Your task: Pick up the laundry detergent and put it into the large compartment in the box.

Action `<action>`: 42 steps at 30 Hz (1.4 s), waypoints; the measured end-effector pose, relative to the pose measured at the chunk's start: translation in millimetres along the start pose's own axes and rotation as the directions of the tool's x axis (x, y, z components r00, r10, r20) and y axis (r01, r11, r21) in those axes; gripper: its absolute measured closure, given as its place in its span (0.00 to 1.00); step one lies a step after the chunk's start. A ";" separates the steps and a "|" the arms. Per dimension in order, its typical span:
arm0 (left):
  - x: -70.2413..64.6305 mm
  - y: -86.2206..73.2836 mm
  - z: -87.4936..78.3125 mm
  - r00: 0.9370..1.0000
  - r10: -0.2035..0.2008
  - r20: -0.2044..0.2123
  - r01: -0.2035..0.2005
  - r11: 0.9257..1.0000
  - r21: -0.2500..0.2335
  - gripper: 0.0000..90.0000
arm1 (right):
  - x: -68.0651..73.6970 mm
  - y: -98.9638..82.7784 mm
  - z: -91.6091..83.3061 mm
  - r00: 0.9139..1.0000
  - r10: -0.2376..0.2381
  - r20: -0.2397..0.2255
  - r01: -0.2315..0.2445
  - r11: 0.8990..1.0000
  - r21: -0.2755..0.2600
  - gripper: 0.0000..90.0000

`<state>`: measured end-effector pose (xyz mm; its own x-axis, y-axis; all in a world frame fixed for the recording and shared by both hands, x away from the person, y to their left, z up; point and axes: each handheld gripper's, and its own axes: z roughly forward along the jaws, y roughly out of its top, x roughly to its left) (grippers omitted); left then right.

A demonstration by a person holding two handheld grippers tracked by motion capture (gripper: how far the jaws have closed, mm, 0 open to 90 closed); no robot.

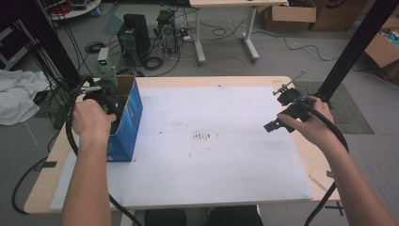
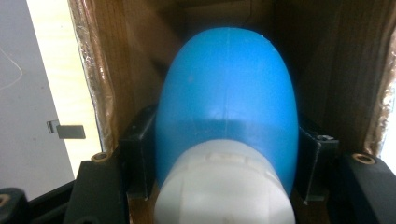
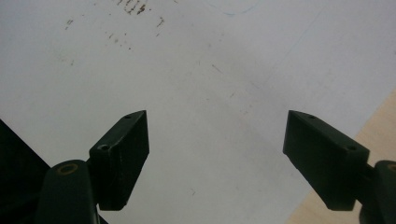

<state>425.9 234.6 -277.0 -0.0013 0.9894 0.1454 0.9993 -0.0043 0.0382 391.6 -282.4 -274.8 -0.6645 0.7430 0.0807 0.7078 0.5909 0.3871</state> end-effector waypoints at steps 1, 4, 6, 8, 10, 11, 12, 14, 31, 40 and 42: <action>0.0 -0.1 0.0 1.000 -0.001 -0.003 0.001 1.000 -0.001 0.41 | 0.1 0.1 -0.3 1.000 0.001 0.000 -0.001 1.000 0.000 0.25; 0.6 -0.3 -0.2 1.000 -0.002 0.004 0.002 1.000 -0.003 0.35 | 0.4 0.0 -1.7 1.000 -0.001 0.001 0.001 1.000 -0.005 0.25; 0.4 -0.5 -1.1 1.000 -0.002 0.003 0.002 1.000 -0.005 0.32 | 0.7 -0.1 -2.5 1.000 -0.001 0.002 0.001 1.000 -0.006 0.25; -0.2 -0.8 -4.0 1.000 -0.001 -0.012 0.001 1.000 -0.005 0.28 | 1.1 -0.2 -3.0 1.000 -0.001 0.004 0.001 1.000 -0.005 0.25; -0.7 -1.3 -7.8 1.000 0.008 -0.016 -0.009 1.000 -0.008 0.28 | 1.5 -0.2 -3.2 1.000 -0.003 0.002 0.003 1.000 -0.007 0.25; -0.6 -1.6 -10.5 1.000 0.008 -0.024 -0.009 1.000 -0.012 0.27 | 1.8 -0.3 -3.3 1.000 -0.002 0.002 0.002 1.000 -0.006 0.25; -0.4 -2.0 -13.5 0.999 0.010 -0.030 -0.011 1.000 -0.018 0.25 | 2.1 -0.3 -3.3 1.000 -0.002 0.003 0.002 1.000 -0.006 0.25; -0.1 -3.0 -20.2 0.999 0.016 -0.038 -0.017 0.999 -0.033 0.24 | 2.7 -0.4 -3.6 1.000 0.001 0.003 -0.001 1.000 -0.008 0.25; -52.9 -18.3 -89.8 0.961 0.275 -0.013 -0.271 0.938 -0.216 0.18 | 1.0 5.0 -7.7 1.000 0.015 0.004 -0.015 1.000 -0.004 0.24; -109.1 -24.8 -83.2 0.895 0.446 0.029 -0.423 0.866 -0.265 0.17 | 3.7 9.7 -5.5 1.000 0.007 0.005 -0.007 1.000 0.003 0.24; -121.3 -26.0 -80.5 0.875 0.482 0.039 -0.455 0.849 -0.270 0.17 | 4.8 11.2 -5.2 1.000 0.005 0.004 -0.005 1.000 0.004 0.24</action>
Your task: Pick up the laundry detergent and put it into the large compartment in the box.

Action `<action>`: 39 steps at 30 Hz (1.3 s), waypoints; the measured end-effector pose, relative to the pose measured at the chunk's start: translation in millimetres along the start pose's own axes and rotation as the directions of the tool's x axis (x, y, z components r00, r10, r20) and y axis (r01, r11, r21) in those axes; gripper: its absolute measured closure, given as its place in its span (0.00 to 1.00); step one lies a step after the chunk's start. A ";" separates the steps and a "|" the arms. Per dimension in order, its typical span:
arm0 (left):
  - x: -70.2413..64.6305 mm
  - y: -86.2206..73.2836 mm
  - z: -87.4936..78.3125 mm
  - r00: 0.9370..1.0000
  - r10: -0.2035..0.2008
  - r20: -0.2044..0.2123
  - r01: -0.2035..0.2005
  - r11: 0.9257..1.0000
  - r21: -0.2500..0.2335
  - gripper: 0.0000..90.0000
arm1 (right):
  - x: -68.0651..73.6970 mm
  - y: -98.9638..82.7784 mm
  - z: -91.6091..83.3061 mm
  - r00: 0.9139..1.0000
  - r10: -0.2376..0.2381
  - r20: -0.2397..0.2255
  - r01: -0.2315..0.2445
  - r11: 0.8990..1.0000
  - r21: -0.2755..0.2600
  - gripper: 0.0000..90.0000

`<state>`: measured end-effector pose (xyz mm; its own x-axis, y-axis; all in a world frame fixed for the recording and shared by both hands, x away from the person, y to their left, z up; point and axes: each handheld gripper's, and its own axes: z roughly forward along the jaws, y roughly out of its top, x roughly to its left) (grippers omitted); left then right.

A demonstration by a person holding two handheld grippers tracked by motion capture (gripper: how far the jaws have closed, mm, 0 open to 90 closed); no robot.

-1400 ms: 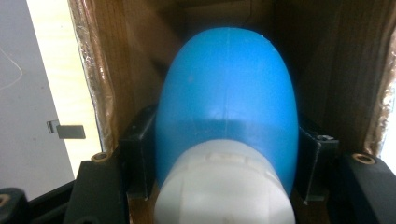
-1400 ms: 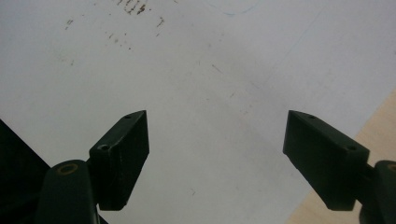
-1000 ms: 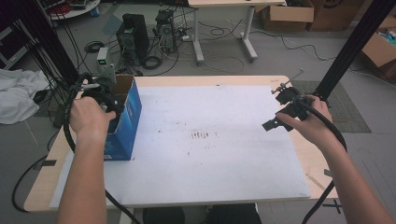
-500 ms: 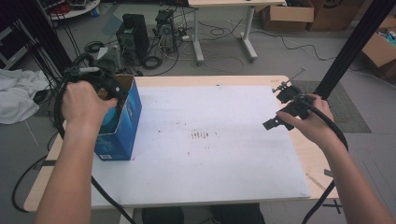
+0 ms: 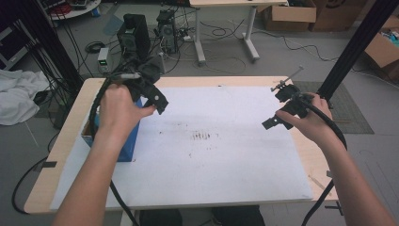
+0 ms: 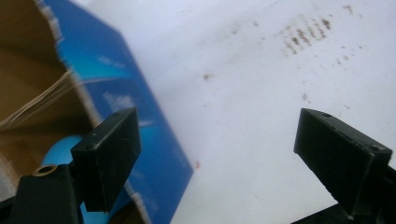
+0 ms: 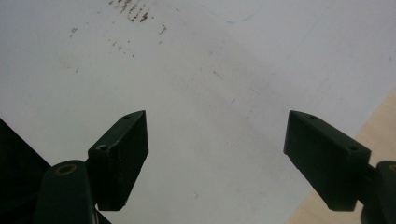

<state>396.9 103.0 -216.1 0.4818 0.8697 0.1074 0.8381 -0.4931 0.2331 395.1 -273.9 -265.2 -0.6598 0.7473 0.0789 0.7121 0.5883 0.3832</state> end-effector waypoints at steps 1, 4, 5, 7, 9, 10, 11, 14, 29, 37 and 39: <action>-5.2 1.9 2.3 1.000 0.017 0.011 -0.017 1.000 -0.005 0.18 | 0.4 0.8 0.2 1.000 -0.001 0.001 0.001 1.000 0.001 0.24; -22.2 8.1 11.3 0.997 0.070 0.024 -0.070 0.998 -0.003 0.18 | 1.6 3.0 1.5 1.000 -0.008 0.001 0.008 1.000 0.005 0.24; -27.4 10.1 14.9 0.996 0.087 0.032 -0.087 0.996 -0.001 0.18 | 2.1 3.7 1.8 1.000 -0.008 0.001 0.008 1.000 0.008 0.24; -37.1 13.6 22.3 0.992 0.116 0.046 -0.116 0.993 0.000 0.18 | 2.8 4.8 1.7 1.000 -0.011 0.001 0.011 1.000 0.011 0.24; -45.5 16.5 29.6 0.988 0.138 0.063 -0.138 0.990 0.004 0.18 | 3.0 5.6 1.1 1.000 -0.011 0.003 0.011 1.000 0.012 0.24; -49.7 17.6 33.4 0.987 0.143 0.068 -0.143 0.990 0.004 0.18 | 3.0 6.0 0.9 1.000 -0.010 0.004 0.010 1.000 0.012 0.24; -53.2 18.8 36.9 0.985 0.153 0.076 -0.154 0.988 0.006 0.17 | 2.9 6.3 0.6 1.000 -0.009 0.006 0.009 1.000 0.014 0.24; -62.7 21.4 46.3 0.981 0.176 0.083 -0.178 0.984 0.015 0.17 | 2.8 7.0 0.2 1.000 -0.011 0.009 0.011 1.000 0.017 0.24; -77.8 26.5 61.1 0.974 0.203 0.103 -0.206 0.978 0.028 0.17 | 3.5 9.4 0.1 1.000 -0.015 0.010 0.015 1.000 0.025 0.24; -81.4 26.5 62.0 0.974 0.205 0.092 -0.209 0.978 0.028 0.17 | 3.9 8.9 0.6 1.000 -0.014 0.009 0.014 1.000 0.025 0.24; -81.7 26.4 62.0 0.974 0.207 0.088 -0.210 0.977 0.033 0.17 | 4.3 8.5 0.2 1.000 -0.015 0.007 0.015 1.000 0.026 0.24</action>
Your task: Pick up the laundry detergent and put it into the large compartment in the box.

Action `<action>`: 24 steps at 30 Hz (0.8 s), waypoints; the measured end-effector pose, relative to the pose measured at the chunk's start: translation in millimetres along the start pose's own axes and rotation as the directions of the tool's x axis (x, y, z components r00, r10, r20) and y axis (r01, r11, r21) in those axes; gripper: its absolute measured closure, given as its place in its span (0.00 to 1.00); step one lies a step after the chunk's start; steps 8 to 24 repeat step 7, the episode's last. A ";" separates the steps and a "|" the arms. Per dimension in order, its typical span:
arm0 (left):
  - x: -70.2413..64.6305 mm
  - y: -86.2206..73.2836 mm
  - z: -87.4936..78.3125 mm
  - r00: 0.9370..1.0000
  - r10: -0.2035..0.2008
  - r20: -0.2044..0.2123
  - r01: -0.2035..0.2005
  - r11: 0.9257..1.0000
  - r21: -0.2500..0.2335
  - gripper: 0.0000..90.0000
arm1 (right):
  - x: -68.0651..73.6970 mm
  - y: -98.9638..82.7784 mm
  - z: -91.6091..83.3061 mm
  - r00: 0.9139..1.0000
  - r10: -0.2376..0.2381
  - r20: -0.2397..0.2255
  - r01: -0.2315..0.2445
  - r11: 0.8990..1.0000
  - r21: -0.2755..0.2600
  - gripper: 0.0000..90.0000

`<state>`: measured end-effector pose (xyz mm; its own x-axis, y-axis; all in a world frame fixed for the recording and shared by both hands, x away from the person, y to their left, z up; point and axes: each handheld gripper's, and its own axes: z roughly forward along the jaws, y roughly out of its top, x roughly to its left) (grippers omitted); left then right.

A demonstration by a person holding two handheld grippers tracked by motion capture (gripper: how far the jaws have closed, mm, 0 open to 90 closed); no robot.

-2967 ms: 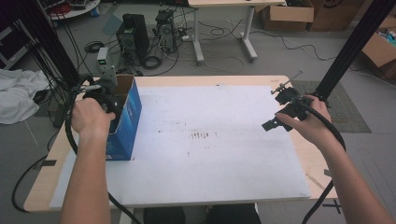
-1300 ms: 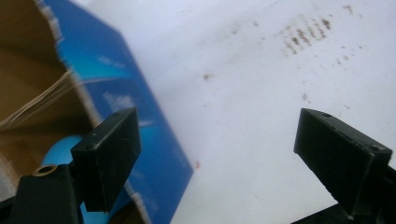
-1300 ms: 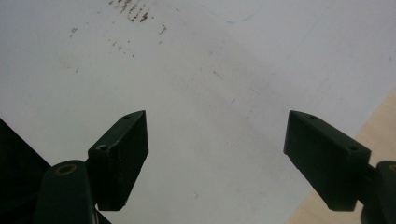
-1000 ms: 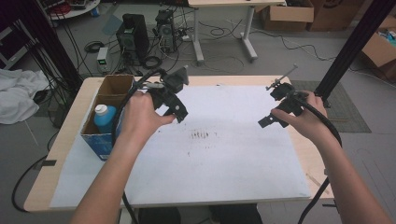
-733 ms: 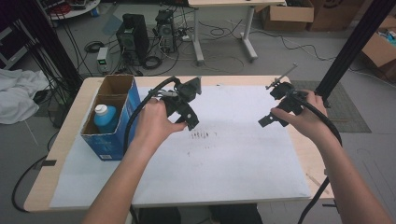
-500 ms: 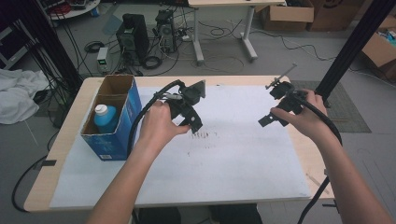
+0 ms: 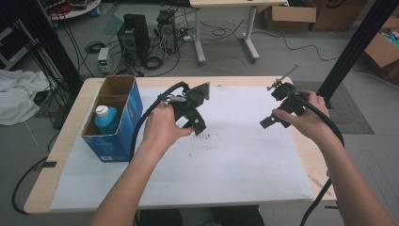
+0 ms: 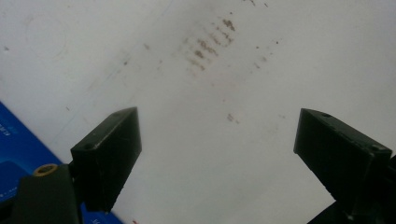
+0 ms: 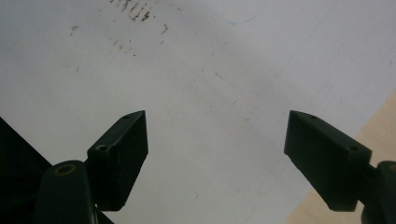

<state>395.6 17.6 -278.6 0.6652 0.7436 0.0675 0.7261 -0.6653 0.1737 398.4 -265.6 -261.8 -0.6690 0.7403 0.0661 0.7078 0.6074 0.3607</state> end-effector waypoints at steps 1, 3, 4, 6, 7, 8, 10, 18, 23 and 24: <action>0.0 0.0 -0.4 1.000 0.004 -0.003 -0.004 1.000 0.005 0.17 | -0.1 -0.2 -0.2 1.000 -0.001 -0.001 0.001 1.000 -0.001 0.24; -1.1 -0.4 -0.1 1.000 0.000 -0.014 0.000 1.000 0.002 0.17 | 0.2 -0.8 -0.7 1.000 0.001 0.001 -0.001 1.000 -0.003 0.24; -1.1 -0.5 -0.2 1.000 -0.001 -0.013 0.001 1.000 0.002 0.17 | 0.4 -0.9 -0.9 1.000 0.000 -0.001 0.000 1.000 -0.005 0.24; -1.7 -0.8 -0.6 1.000 0.003 -0.023 -0.003 1.000 0.001 0.17 | 1.0 -0.9 -0.9 1.000 -0.001 -0.001 0.001 1.000 -0.003 0.23; -1.5 -0.8 -0.9 1.000 0.009 -0.025 -0.009 1.000 0.007 0.17 | 1.2 -0.9 -0.8 1.000 -0.002 -0.002 0.002 1.000 -0.002 0.23; -1.5 -0.8 -0.9 1.000 0.009 -0.025 -0.009 1.000 0.007 0.17 | 1.2 -0.9 -0.8 1.000 -0.002 -0.002 0.002 1.000 -0.002 0.23; -1.5 -0.8 -0.9 1.000 0.009 -0.025 -0.009 1.000 0.007 0.17 | 1.2 -0.9 -0.8 1.000 -0.002 -0.002 0.002 1.000 -0.002 0.23; -1.5 -0.8 -0.9 1.000 0.009 -0.025 -0.009 1.000 0.007 0.17 | 1.2 -0.9 -0.8 1.000 -0.002 -0.002 0.002 1.000 -0.002 0.23; -1.5 -0.8 -0.9 1.000 0.009 -0.025 -0.009 1.000 0.007 0.17 | 1.2 -0.9 -0.8 1.000 -0.002 -0.002 0.002 1.000 -0.002 0.23; -1.5 -0.8 -0.9 1.000 0.009 -0.025 -0.009 1.000 0.007 0.17 | 1.2 -0.9 -0.8 1.000 -0.002 -0.002 0.002 1.000 -0.002 0.23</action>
